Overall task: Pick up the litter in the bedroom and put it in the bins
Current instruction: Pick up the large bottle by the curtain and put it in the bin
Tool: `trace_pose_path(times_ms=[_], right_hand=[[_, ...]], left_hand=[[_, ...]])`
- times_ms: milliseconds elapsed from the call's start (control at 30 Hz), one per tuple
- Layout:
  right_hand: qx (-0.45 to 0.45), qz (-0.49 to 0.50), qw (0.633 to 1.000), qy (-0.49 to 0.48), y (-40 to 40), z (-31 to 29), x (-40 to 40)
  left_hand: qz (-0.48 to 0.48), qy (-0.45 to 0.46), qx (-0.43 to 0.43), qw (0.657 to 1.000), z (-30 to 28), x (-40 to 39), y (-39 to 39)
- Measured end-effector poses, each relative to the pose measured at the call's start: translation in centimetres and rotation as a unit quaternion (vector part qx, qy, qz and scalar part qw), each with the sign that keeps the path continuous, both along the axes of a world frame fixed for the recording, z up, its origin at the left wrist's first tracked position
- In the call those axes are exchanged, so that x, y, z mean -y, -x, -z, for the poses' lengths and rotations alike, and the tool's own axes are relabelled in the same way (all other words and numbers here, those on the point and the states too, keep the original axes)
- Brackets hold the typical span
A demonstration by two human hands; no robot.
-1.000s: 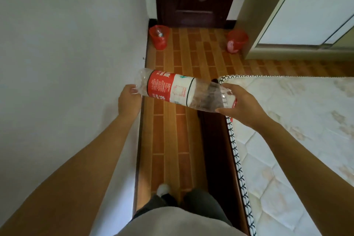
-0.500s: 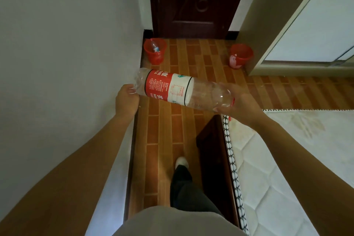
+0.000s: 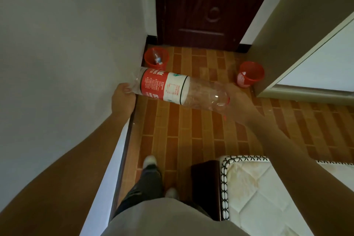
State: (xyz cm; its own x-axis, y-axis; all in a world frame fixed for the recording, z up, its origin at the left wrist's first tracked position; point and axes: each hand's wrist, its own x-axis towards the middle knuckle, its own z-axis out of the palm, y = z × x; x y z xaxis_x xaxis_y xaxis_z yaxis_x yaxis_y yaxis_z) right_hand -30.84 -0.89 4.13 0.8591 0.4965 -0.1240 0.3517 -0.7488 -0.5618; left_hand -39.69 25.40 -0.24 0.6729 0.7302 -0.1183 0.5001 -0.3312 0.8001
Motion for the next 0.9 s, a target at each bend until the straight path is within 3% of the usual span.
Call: trace_pose_path(times_ms=[567,900], right_hand=[[0.026,0.014,0.999,-0.017,-24.5,-0.5,-13.5],[0.023,0.035,0.999,0.007,-35.8,1.8,-16.5]], left_hand=[[0.006,0.056,0.002,0.998,1.3,-13.5,-27.5],[0.001,0.074,-0.004,0.997,2.3,-17.1,-37.6]])
